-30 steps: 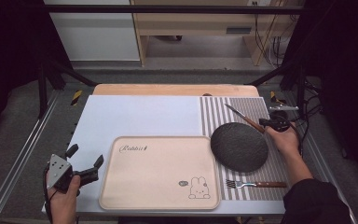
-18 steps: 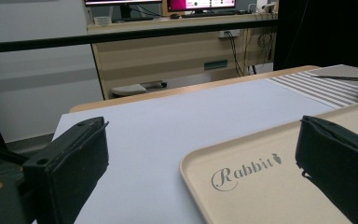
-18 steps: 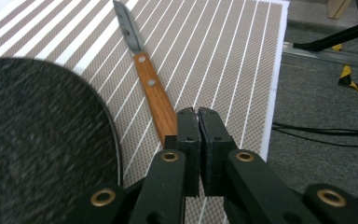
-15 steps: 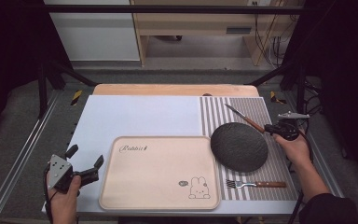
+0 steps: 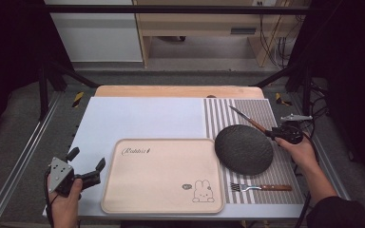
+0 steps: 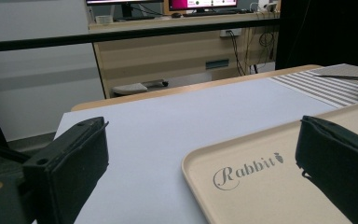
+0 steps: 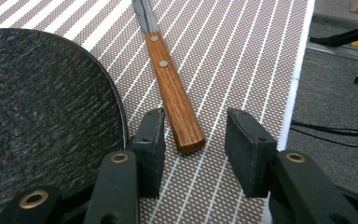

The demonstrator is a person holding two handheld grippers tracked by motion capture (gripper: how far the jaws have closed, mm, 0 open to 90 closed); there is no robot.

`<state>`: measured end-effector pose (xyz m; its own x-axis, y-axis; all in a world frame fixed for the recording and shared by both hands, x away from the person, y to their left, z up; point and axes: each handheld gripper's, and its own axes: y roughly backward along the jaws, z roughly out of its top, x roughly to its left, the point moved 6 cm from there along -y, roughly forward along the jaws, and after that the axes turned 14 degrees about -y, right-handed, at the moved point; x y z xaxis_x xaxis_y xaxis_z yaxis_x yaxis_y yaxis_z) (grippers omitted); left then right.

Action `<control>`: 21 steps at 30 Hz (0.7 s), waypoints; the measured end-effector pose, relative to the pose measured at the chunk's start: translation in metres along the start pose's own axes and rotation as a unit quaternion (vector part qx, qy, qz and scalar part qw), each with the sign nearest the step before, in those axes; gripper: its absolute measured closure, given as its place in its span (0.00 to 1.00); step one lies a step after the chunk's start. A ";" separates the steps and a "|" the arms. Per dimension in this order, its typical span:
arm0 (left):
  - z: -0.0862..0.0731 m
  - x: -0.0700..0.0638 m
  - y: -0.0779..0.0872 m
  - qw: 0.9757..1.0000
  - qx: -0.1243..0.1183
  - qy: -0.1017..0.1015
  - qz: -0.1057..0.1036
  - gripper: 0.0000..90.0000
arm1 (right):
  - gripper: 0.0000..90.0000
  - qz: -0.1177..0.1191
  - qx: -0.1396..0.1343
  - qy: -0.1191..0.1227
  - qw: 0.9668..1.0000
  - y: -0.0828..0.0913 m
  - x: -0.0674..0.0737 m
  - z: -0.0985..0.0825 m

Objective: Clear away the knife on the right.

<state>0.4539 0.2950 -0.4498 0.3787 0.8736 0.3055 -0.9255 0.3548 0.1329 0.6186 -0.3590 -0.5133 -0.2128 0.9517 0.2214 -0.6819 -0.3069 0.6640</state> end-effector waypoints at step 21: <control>-0.001 0.000 -0.001 1.000 0.003 0.001 -0.001 0.02 | 0.71 0.004 0.018 0.023 1.000 -0.013 0.006 0.006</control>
<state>0.4546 0.2954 -0.4508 0.3800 0.8740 0.3028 -0.9249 0.3539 0.1392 0.6306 -0.3495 -0.5160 -0.2500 0.9484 0.1949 -0.6542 -0.3138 0.6881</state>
